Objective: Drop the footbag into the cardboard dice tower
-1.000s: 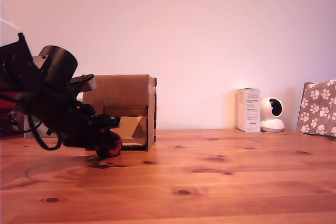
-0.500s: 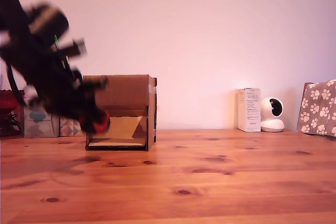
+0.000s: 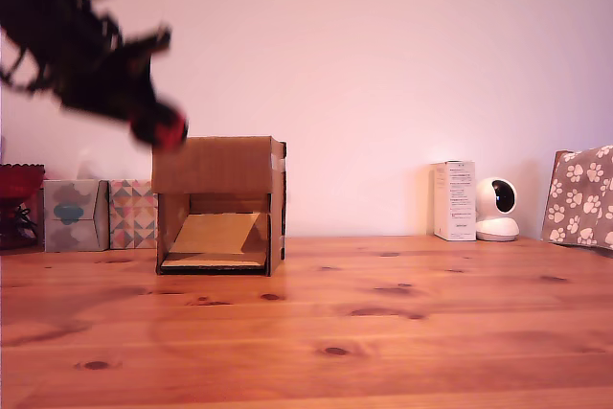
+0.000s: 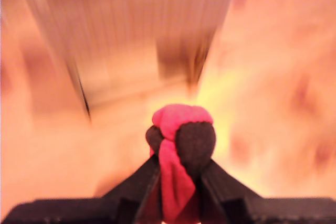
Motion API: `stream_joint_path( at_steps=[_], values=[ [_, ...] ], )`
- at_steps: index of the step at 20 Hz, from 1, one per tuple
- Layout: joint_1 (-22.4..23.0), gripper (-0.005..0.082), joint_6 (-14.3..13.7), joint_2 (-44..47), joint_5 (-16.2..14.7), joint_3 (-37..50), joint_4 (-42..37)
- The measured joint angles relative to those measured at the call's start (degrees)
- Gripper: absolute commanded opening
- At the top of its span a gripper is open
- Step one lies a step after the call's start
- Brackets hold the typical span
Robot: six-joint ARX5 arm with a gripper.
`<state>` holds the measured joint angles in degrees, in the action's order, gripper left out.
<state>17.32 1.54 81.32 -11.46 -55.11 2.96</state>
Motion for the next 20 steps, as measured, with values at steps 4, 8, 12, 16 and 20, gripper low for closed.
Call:
stream_joint_path(
  at_steps=[4,8,12,16,20],
  values=[
    [0.00,0.0052,0.02,-0.15,0.00,0.00,-17.00],
    [0.00,0.0052,0.04,1.97,0.00,-2.40,-21.29],
    [0.00,0.0052,0.11,11.10,-0.02,-14.38,-12.46],
    [0.00,0.0052,0.09,20.48,0.00,-27.61,-1.95],
    [-0.02,0.0057,0.09,28.46,0.00,-37.83,4.83]
  ],
)
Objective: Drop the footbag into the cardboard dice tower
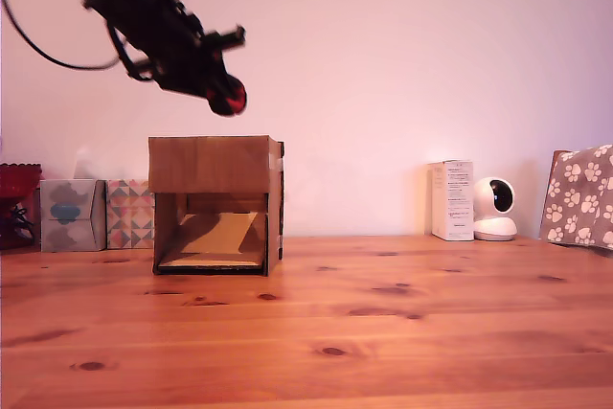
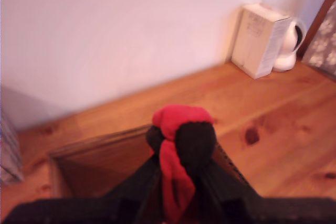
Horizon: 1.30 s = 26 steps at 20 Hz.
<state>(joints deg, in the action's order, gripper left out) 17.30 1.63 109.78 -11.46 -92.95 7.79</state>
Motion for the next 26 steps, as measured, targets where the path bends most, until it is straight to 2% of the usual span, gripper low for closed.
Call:
stream_joint_path(
  at_steps=[3,4,5,6,7,8,9,10,11,12,14,15,16,19,23,26],
  values=[
    [-0.11,0.0064,-0.07,1.38,0.02,-1.03,0.44],
    [-0.11,0.0128,-0.17,1.38,0.02,-1.03,0.28],
    [-0.11,0.0299,-0.31,1.38,0.00,-1.03,-0.37],
    [-0.11,0.0521,-0.33,1.38,0.00,-1.03,-0.68],
    [-0.11,0.0672,-0.37,1.38,0.00,-1.03,-0.92],
    [-0.11,0.0707,-0.68,1.38,0.00,-1.03,-0.92],
    [-0.11,0.0692,-1.05,1.38,0.00,-1.05,-0.39],
    [-0.11,0.0639,-1.22,1.38,0.00,-1.05,0.68],
    [-0.09,0.0533,-1.51,1.38,0.00,-1.14,1.99],
    [-0.02,0.0372,-1.75,1.38,0.02,-1.14,3.32],
    [0.20,-0.0044,-1.81,1.29,-0.07,-1.18,6.08],
    [0.28,0.0002,-1.81,1.01,-0.50,-1.20,7.98],
    [0.33,-0.0026,-1.81,0.59,-1.07,-1.20,9.55],
    [0.35,-0.0024,-1.79,-2.78,-1.57,-1.20,13.00],
    [0.37,-0.0024,-1.81,-13.31,-2.14,1.95,11.85],
    [0.57,-0.0024,-1.81,-21.55,-3.08,10.56,7.61]
  ],
)
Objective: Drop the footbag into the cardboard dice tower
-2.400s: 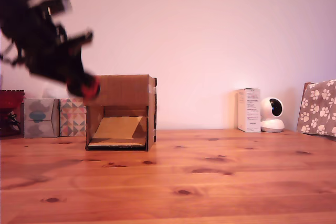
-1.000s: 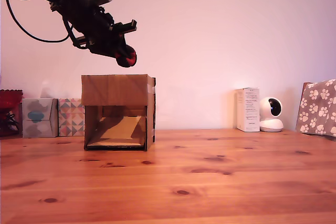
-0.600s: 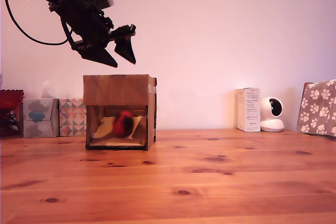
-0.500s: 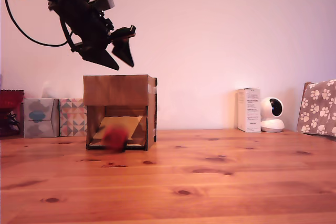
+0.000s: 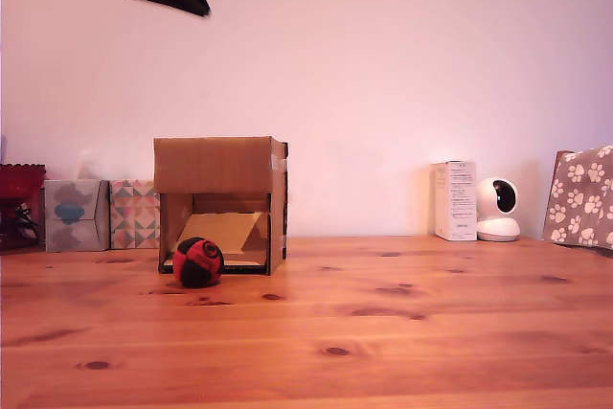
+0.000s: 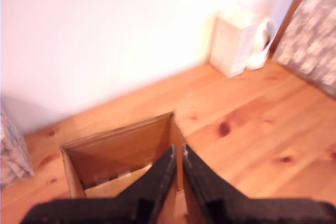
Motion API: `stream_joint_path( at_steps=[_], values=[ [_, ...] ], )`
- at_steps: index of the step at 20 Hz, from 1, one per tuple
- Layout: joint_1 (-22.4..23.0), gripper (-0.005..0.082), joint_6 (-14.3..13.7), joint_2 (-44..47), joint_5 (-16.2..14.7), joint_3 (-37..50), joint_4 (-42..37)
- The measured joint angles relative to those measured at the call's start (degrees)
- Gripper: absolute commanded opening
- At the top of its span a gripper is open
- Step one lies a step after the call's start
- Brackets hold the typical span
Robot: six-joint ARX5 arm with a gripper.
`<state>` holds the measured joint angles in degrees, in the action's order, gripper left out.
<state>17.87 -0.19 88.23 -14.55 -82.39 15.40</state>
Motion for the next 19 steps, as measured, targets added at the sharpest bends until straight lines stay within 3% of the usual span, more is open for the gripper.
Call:
stream_joint_path(
  at_steps=[7,12,16,19],
  values=[
    [0.00,-0.0024,0.46,-9.68,-0.13,28.13,-9.92],
    [0.00,-0.0024,1.49,-22.25,-0.13,39.63,-16.92],
    [0.00,-0.0024,1.55,-28.52,0.09,49.07,-16.59],
    [0.00,-0.0024,1.60,-34.80,0.07,52.83,-12.04]
  ],
)
